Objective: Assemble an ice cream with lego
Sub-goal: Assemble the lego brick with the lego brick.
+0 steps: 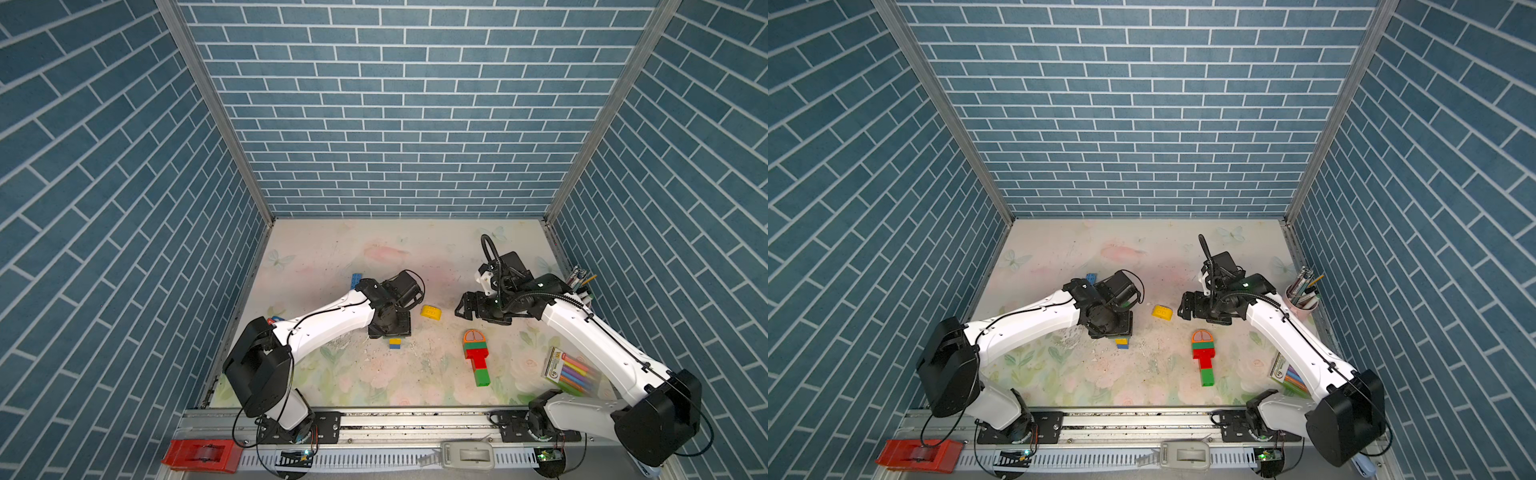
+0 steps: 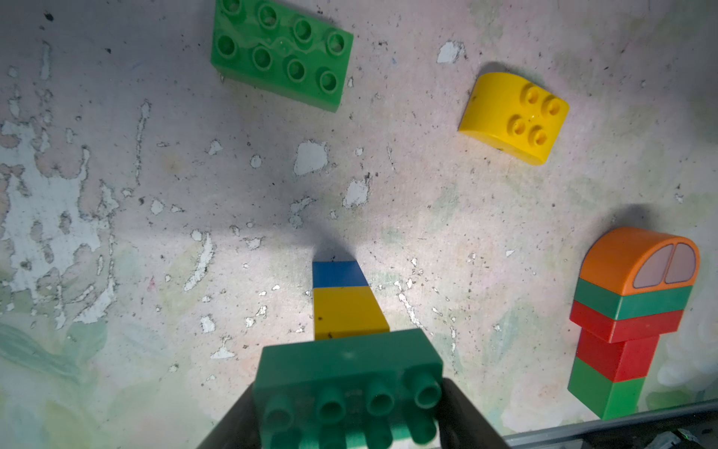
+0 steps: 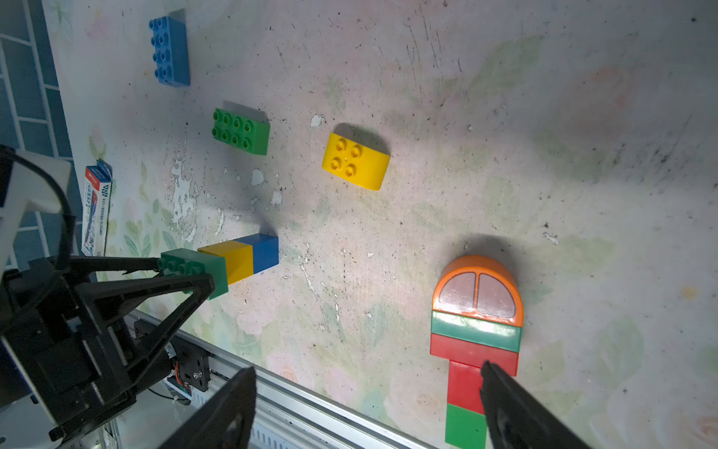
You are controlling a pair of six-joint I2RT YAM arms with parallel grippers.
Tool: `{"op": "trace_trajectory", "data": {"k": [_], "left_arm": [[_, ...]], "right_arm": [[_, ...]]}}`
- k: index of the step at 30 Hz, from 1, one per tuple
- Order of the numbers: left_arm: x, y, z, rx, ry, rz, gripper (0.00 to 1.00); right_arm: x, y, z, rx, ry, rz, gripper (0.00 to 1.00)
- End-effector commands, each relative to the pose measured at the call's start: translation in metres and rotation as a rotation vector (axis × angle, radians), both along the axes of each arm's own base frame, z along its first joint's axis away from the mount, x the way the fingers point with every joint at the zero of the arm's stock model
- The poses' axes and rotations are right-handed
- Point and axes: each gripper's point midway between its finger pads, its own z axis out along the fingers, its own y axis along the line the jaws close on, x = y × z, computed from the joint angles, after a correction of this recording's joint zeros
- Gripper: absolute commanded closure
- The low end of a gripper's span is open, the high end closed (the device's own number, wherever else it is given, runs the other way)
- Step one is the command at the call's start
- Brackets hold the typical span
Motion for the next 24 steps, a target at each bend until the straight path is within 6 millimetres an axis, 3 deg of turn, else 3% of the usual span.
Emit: {"op": "trace_trajectory", "data": {"k": [1, 12, 18, 24], "left_arm": [[-0.019, 0.013, -0.029, 0.086, 0.082, -0.028, 1.0], [-0.04, 0.011, -0.041, 0.106, 0.092, -0.191, 1.0], [-0.04, 0.021, -0.043, 0.144, 0.073, -0.211, 1.0], [-0.037, 0.015, -0.046, 0.11, 0.019, -0.221, 1.0]], "right_arm": [[-0.006, -0.006, -0.001, -0.016, 0.005, 0.001, 0.09], [-0.007, -0.009, -0.001, -0.024, 0.009, -0.004, 0.09], [-0.008, -0.011, 0.0, -0.032, 0.009, -0.009, 0.09], [-0.007, -0.011, 0.0, -0.034, 0.01, -0.012, 0.09]]}}
